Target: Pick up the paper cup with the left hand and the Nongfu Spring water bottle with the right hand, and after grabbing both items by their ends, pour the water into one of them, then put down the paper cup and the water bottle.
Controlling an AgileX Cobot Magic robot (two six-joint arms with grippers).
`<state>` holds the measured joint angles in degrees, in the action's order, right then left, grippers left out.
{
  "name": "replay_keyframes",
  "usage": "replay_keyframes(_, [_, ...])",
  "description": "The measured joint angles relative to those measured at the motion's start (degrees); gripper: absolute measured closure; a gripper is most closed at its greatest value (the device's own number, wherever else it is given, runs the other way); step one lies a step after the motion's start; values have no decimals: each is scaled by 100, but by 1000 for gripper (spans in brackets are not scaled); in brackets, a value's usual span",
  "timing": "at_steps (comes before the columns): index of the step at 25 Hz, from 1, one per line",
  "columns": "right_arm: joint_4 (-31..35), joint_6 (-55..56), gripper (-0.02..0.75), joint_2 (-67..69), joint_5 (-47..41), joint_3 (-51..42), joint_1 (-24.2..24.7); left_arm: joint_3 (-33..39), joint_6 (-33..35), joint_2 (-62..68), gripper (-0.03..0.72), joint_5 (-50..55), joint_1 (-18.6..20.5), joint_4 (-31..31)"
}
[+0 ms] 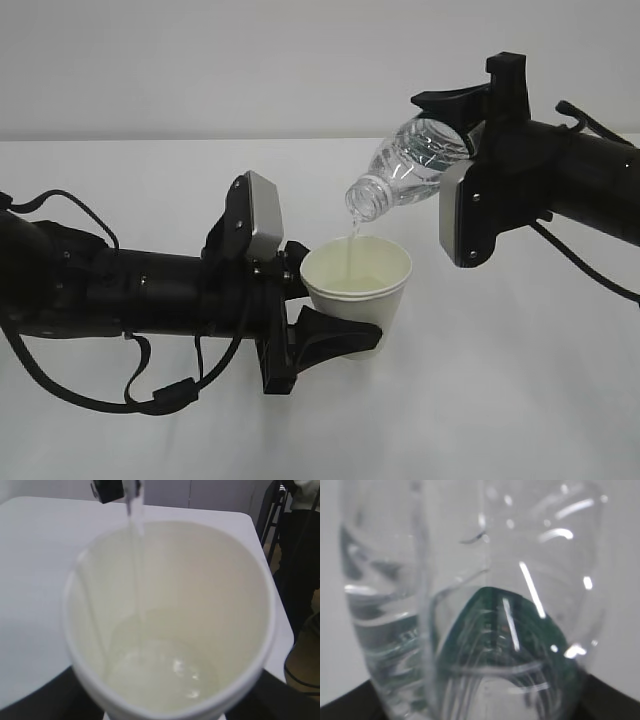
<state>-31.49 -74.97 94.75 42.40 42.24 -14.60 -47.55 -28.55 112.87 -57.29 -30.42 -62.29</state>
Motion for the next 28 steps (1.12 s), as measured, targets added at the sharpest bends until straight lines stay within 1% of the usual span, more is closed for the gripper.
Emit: replay_keyframes(28, [0,-106,292,0,8,0,0,0,0,0,241,31,0,69])
